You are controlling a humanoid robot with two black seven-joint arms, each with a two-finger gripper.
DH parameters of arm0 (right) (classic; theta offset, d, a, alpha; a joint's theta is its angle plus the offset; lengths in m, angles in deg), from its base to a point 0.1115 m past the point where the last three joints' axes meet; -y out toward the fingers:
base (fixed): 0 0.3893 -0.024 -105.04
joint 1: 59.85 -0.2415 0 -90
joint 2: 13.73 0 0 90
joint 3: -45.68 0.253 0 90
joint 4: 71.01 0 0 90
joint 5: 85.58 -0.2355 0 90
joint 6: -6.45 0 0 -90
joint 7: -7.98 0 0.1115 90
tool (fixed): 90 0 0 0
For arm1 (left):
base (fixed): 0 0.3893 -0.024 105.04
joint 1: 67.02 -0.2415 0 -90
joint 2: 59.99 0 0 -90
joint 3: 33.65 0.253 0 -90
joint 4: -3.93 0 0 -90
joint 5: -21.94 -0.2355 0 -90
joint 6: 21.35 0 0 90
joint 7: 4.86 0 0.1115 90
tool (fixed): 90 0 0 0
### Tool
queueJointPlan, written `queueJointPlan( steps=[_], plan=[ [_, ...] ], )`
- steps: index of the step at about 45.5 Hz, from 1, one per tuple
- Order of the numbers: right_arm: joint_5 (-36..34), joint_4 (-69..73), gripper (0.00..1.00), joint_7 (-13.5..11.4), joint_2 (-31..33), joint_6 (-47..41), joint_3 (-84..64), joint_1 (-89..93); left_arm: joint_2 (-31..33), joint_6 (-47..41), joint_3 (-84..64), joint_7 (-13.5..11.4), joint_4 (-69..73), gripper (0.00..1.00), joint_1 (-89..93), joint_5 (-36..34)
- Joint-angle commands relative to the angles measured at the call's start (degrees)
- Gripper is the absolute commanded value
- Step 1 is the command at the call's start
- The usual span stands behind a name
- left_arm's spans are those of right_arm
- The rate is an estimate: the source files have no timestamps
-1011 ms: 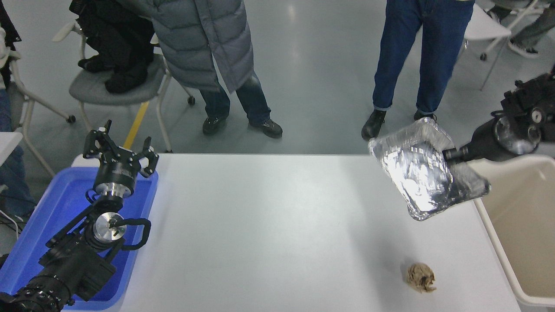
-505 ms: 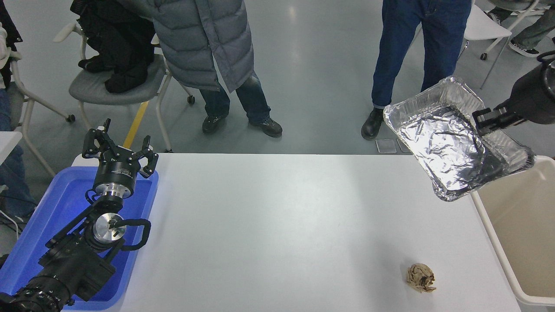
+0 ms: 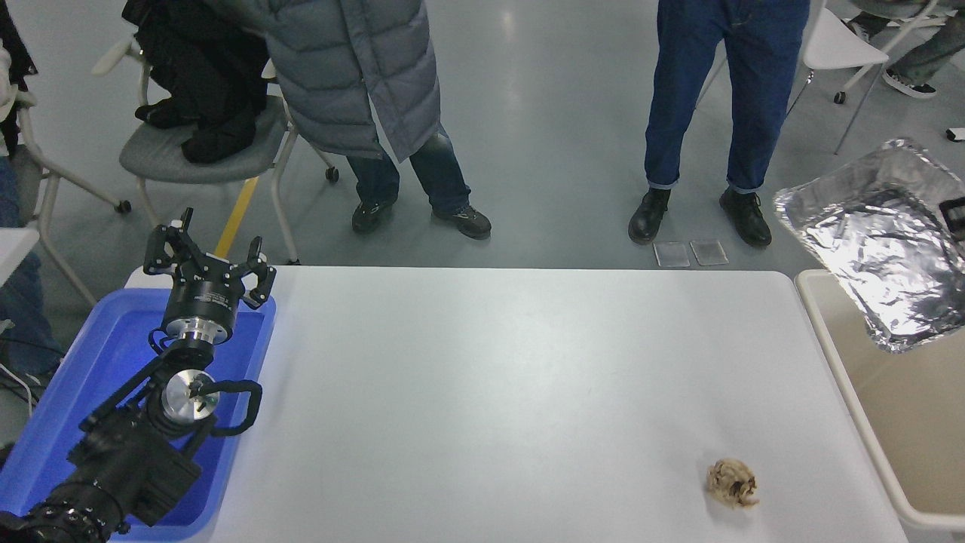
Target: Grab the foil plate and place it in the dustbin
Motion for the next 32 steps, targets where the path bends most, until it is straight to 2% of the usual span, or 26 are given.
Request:
queueJointPlan(
  steps=[1,8,11,18,25,32],
  plan=[
    [3.5,-23.6,0.0,6.0,3.9,4.7,7.6,22.1,0.0,0.0,0.0,0.0,0.0,0.99,0.0,0.0],
    [1.9,-39.5,0.0,10.9,2.5,10.8,8.0,38.7,0.0,0.0,0.1,0.0,0.0,0.99,0.0,0.0],
    [-1.5,-45.1,0.0,12.3,0.7,11.3,10.0,46.0,0.0,0.0,0.1,0.0,0.0,0.99,0.0,0.0],
    [-12.4,-55.7,0.0,12.7,-1.7,11.7,12.6,61.6,0.0,0.0,0.1,0.0,0.0,0.99,0.0,0.0],
    [-22.5,-61.2,0.0,11.3,-6.9,13.3,12.7,72.7,0.0,-0.1,0.1,0.0,0.0,0.99,0.1,0.0],
    [-29.0,-61.8,0.0,5.2,-9.9,16.8,15.3,77.7,0.0,0.0,0.2,0.0,0.0,0.99,0.1,0.0]
  ],
)
